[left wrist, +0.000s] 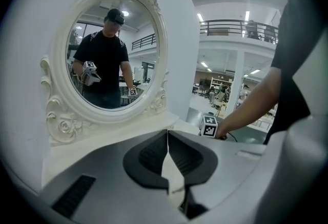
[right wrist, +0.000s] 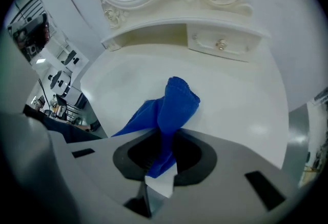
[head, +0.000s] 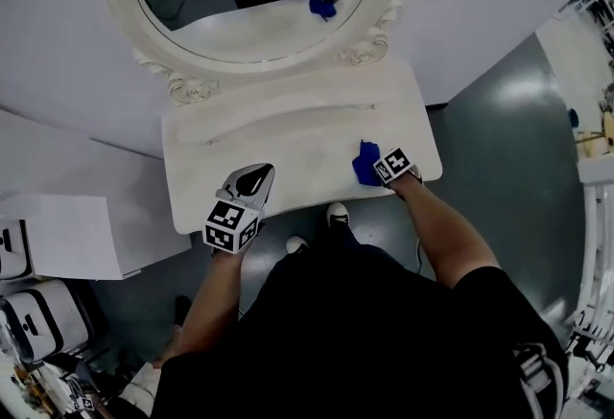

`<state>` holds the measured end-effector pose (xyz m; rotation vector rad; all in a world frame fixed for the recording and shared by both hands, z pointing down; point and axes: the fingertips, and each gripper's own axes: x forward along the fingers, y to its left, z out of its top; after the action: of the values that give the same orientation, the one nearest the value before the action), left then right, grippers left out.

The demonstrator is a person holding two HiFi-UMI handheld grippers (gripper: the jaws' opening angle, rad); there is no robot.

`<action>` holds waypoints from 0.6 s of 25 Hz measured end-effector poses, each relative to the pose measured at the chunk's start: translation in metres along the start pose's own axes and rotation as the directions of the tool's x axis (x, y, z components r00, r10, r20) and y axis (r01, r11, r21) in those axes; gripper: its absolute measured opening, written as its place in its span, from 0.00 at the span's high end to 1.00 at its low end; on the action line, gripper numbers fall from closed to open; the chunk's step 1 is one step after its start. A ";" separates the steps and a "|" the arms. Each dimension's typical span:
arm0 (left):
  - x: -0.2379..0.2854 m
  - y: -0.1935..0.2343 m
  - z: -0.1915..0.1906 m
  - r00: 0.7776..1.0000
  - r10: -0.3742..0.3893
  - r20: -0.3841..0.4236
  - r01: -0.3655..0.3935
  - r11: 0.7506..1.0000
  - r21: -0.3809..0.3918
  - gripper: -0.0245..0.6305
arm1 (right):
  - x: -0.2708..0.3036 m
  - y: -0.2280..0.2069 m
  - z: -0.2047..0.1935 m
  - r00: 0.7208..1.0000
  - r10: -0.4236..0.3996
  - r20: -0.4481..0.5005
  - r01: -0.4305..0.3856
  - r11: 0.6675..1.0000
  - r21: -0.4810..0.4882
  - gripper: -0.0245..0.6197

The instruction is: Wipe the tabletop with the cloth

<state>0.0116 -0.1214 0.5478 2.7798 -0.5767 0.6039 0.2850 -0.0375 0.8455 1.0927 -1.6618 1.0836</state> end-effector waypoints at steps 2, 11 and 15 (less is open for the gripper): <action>0.011 -0.005 0.006 1.000 -0.020 0.000 0.020 1.000 0.011 0.94 | -0.008 -0.017 -0.015 1.000 -0.018 0.010 0.018 0.999 0.033 0.87; 0.052 -0.027 0.021 0.996 -0.092 -0.011 0.093 0.995 0.041 0.94 | -0.040 -0.077 -0.082 0.996 -0.080 0.035 0.071 0.976 0.204 0.87; 0.063 -0.035 0.026 0.994 -0.112 -0.013 0.113 0.992 0.049 0.94 | -0.047 -0.085 -0.094 0.995 -0.093 0.042 0.081 0.969 0.233 0.87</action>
<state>0.0884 -0.1183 0.5469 2.8304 -0.4047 0.6159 0.3948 0.0408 0.8434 1.3410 -1.5395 1.2220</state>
